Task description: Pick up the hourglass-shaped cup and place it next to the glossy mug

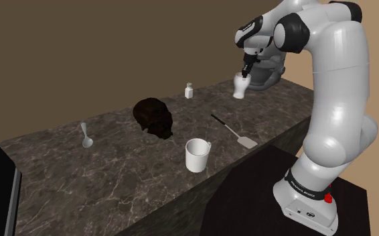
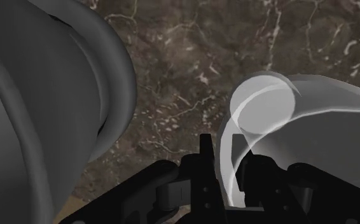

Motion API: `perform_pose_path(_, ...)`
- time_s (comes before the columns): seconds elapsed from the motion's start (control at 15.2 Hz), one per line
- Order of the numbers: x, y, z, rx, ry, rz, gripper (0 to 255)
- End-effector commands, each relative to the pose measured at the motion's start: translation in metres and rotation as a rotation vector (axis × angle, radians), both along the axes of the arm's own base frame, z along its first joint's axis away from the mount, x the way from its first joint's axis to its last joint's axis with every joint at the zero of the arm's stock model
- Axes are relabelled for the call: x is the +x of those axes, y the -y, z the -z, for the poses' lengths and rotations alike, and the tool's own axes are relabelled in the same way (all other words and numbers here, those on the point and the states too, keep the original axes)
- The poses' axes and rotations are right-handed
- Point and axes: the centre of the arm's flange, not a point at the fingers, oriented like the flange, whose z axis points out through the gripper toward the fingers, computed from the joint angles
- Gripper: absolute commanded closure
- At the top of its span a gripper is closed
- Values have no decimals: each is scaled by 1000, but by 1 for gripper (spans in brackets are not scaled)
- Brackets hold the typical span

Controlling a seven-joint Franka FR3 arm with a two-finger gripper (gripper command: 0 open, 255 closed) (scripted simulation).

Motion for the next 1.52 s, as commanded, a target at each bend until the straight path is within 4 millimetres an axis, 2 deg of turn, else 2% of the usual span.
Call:
perform_pose_path(0.0,1,-1,4,5,-5,-1,255)
perform_pose_path(0.13,2,-1,4,5,-5,-1,255)
perform_pose_path(1.45,0,0,-102,5,-5,0,255)
